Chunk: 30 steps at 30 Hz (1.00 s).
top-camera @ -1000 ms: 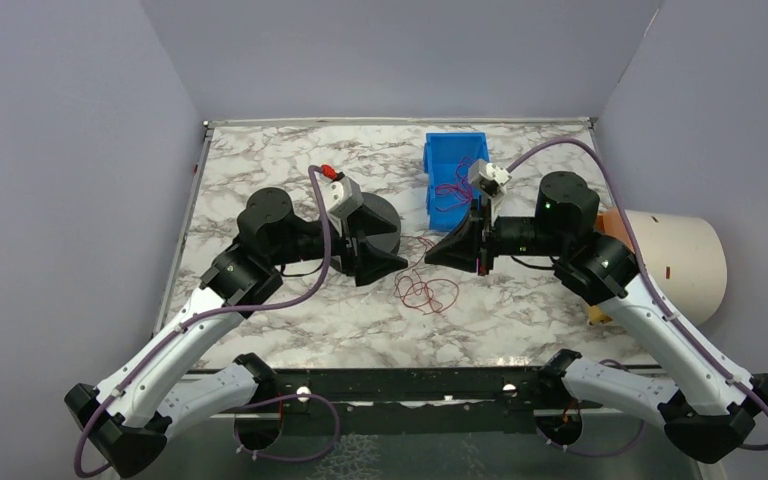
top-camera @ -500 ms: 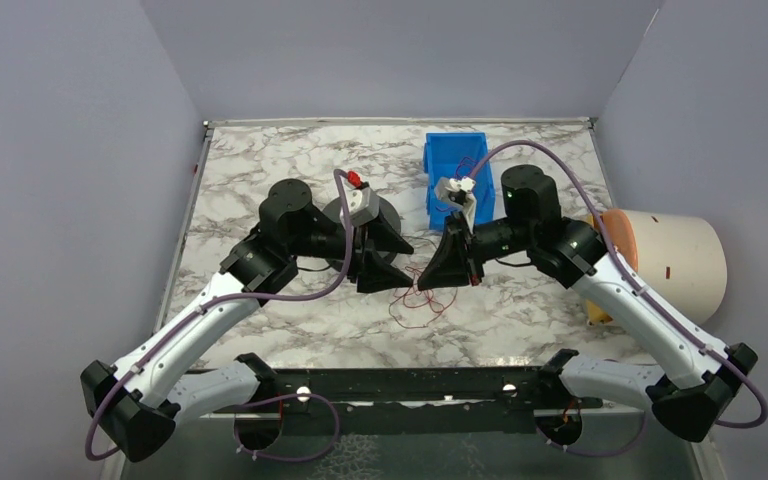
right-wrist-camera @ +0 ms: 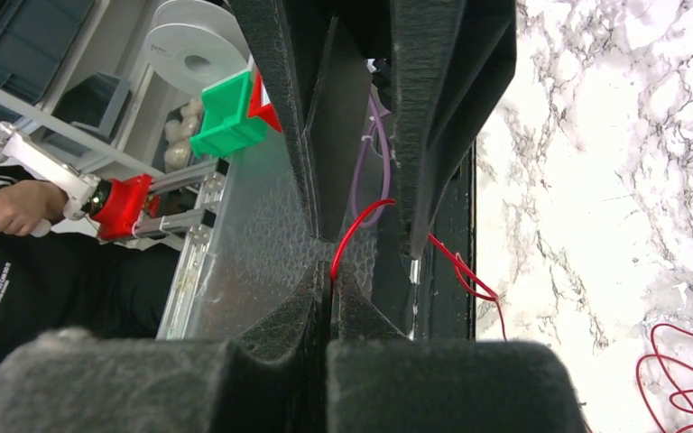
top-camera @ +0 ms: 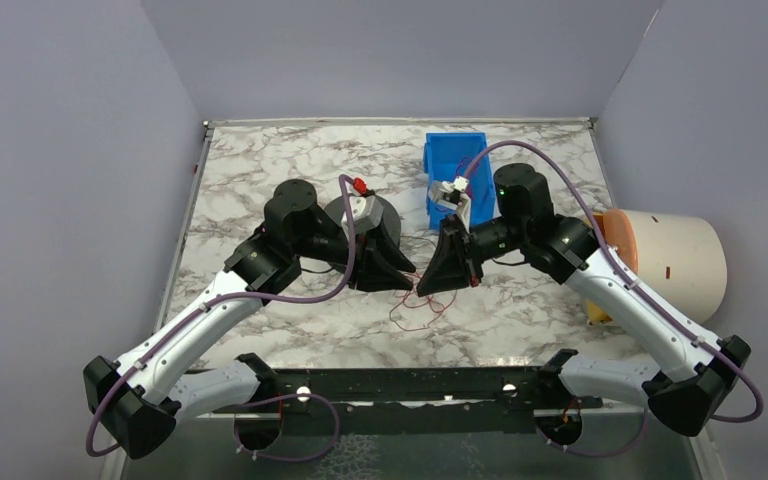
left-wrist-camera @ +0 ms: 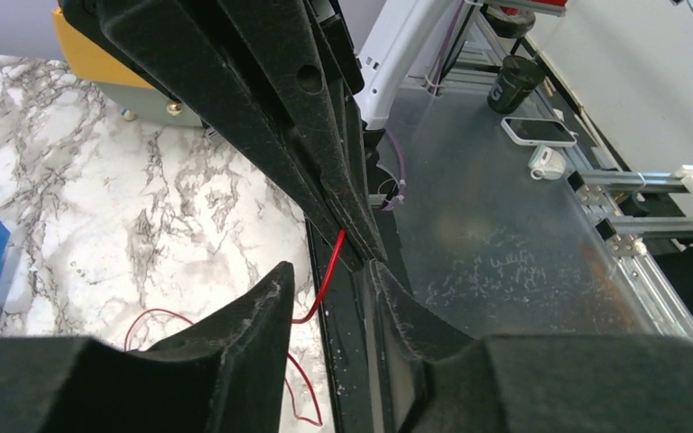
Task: Wrap the cables
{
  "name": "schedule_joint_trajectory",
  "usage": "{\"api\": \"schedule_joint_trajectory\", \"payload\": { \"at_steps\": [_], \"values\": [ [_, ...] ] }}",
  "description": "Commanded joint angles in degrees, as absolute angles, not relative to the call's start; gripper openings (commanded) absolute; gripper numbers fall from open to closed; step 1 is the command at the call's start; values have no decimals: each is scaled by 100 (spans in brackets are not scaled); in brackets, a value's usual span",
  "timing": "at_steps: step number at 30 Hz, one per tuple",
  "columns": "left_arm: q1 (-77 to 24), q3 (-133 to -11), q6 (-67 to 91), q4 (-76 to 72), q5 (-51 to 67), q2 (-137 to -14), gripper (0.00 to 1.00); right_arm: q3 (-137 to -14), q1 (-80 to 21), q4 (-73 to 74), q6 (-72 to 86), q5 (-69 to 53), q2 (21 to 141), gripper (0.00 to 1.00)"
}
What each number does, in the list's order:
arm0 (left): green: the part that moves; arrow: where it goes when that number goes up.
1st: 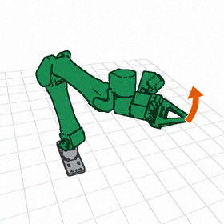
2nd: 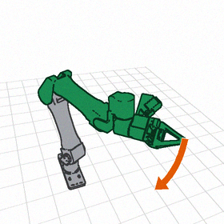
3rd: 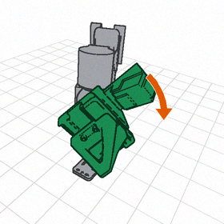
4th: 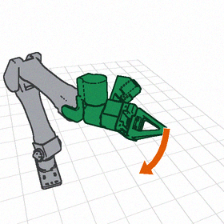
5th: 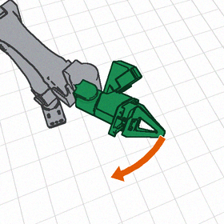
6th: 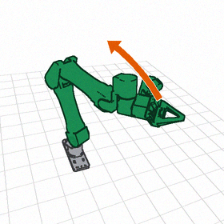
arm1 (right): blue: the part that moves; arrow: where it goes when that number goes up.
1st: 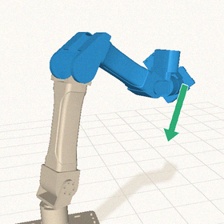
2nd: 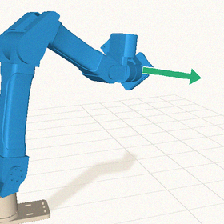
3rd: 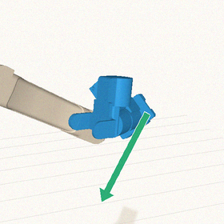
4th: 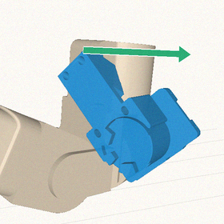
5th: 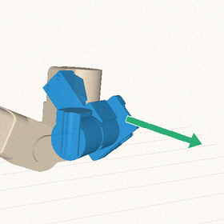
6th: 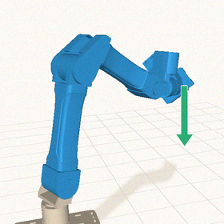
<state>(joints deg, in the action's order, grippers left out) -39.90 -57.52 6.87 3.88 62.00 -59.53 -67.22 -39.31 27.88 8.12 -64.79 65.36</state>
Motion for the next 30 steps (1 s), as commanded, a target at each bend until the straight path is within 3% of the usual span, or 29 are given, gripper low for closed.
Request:
{"api": "schedule_joint_trajectory", "payload": {
  "at_steps": [1,6,9,15,21,26,30],
  "values": [
    [-4034,-5713,598,220,6469,-5950,31,-6873,-3946,2671,920,-6691,6577,1],
    [-4069,-5709,615,213,6521,-5986,0,-6873,-3946,2690,921,-6619,6609,1],
    [-4072,-5687,615,211,6391,-5933,0,-6896,-3946,2766,896,-6393,6596,4],
    [-4077,-5607,639,261,5572,-5735,0,-6833,-3944,2853,750,-5473,6293,40],
    [-4078,-5341,1044,-169,4653,-5454,0,-6552,-3945,2515,785,-4295,5752,59],
    [-4073,-5155,1529,-543,3973,-5117,0,-6078,-3946,2095,860,-2914,5033,64],
    [-4078,-4835,2107,-1019,3245,-4869,0,-5459,-3942,1388,1025,-2635,4492,65]
  ]
}}
